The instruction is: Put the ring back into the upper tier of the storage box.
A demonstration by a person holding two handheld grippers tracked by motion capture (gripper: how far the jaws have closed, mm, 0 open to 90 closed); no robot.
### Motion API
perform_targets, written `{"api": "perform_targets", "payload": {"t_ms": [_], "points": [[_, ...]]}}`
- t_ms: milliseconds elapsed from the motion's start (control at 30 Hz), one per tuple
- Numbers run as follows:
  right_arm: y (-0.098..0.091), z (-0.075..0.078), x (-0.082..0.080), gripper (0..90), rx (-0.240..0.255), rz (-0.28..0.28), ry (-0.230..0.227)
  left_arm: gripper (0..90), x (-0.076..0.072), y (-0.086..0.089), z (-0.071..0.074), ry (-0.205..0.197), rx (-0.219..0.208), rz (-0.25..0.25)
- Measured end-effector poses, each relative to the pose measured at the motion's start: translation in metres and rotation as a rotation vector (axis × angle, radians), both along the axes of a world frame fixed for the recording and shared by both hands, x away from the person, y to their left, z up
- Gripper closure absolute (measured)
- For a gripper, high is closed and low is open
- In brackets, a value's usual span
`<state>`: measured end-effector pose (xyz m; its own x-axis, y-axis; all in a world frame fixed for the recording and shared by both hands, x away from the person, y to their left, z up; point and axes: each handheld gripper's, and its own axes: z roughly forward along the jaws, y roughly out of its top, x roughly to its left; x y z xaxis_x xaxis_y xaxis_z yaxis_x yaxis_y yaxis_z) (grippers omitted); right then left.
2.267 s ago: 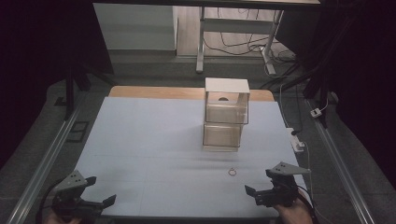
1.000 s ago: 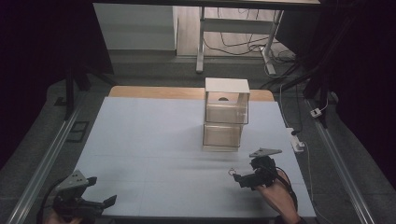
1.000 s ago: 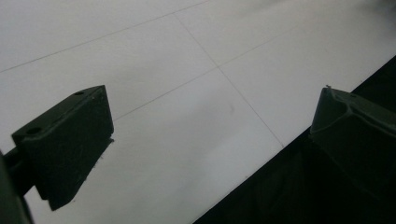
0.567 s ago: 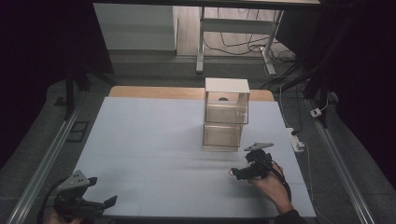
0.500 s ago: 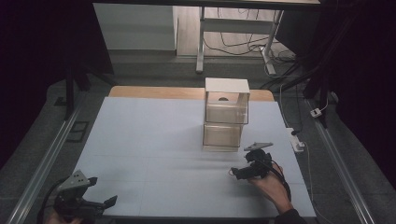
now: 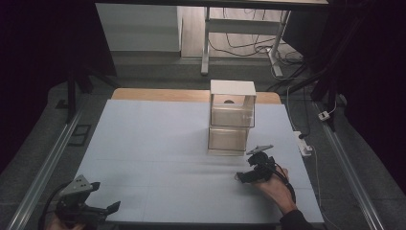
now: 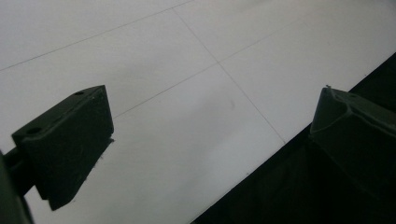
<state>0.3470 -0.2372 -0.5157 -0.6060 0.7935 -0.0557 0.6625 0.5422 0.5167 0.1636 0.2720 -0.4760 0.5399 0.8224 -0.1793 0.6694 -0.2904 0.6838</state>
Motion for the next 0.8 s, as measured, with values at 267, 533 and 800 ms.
{"api": "perform_targets", "payload": {"t_ms": [267, 533, 800], "points": [[0.011, 0.01, -0.01, 65.8, -0.014, 0.1, 0.012, 0.0, 0.0, 0.0, 0.0, 0.001, 0.007, 0.0], [0.013, 0.01, -0.014, 86.8, 0.004, 0.086, 0.04, 0.0, 0.001, -0.002, 0.0, 0.005, 0.018, 0.001], [0.009, 0.011, -0.012, 87.2, 0.052, 0.06, 0.064, 0.0, 0.001, -0.003, 0.0, 0.009, 0.028, 0.0]]}}
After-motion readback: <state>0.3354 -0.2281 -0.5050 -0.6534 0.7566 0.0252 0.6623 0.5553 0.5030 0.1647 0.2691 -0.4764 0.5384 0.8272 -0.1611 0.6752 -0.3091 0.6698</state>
